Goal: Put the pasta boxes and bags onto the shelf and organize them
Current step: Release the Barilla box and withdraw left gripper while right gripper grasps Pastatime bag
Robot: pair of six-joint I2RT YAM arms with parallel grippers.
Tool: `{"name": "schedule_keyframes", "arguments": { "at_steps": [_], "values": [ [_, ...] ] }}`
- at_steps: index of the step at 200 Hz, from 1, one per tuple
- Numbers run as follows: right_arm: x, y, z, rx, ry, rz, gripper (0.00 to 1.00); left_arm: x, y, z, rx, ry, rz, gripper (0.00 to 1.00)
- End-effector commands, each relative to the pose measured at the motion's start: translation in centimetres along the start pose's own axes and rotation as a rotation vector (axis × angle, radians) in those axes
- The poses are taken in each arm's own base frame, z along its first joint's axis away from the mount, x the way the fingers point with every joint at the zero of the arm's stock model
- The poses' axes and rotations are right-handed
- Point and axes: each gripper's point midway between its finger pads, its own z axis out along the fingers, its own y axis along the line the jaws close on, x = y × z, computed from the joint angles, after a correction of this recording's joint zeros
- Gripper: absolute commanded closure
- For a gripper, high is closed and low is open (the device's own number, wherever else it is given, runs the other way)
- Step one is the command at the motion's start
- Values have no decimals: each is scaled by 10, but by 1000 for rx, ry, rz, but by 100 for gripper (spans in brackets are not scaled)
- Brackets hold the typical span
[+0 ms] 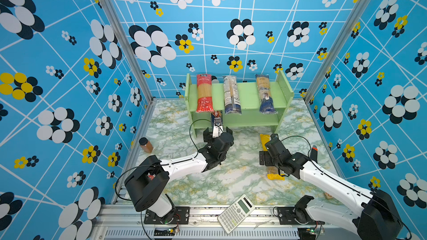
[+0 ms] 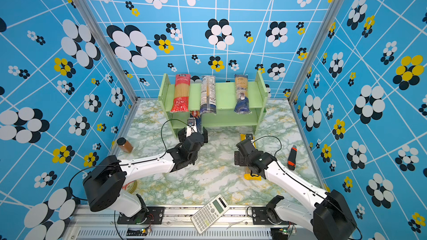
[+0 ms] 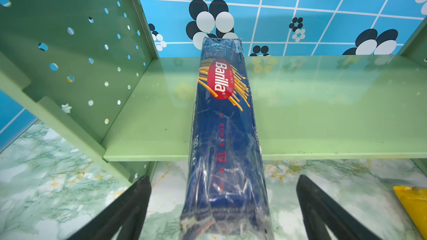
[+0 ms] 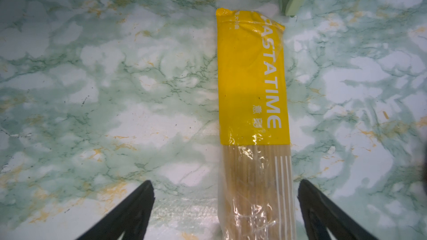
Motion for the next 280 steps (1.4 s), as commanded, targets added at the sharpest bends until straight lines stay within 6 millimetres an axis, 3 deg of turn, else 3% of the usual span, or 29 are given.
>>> {"name": "schedule_keyframes", "arguments": {
  "at_steps": [1,85,139,186,222,280],
  "values": [
    [6,-14,-2,51,18,31,1,9,12,-12,-31,21,5,1],
    [28,-41,4,29,70,234,1,47,24,-65,9,77,9,1],
    [43,-38,17,3,134,243,1,92,48,-99,8,159,24,1],
    [50,-34,26,-10,163,228,1,116,65,-111,32,189,10,1],
    [58,-28,34,-30,204,207,1,124,68,-113,97,172,-47,1],
    [62,-6,45,-124,256,178,1,118,80,-119,138,136,-84,1]
  ]
}}
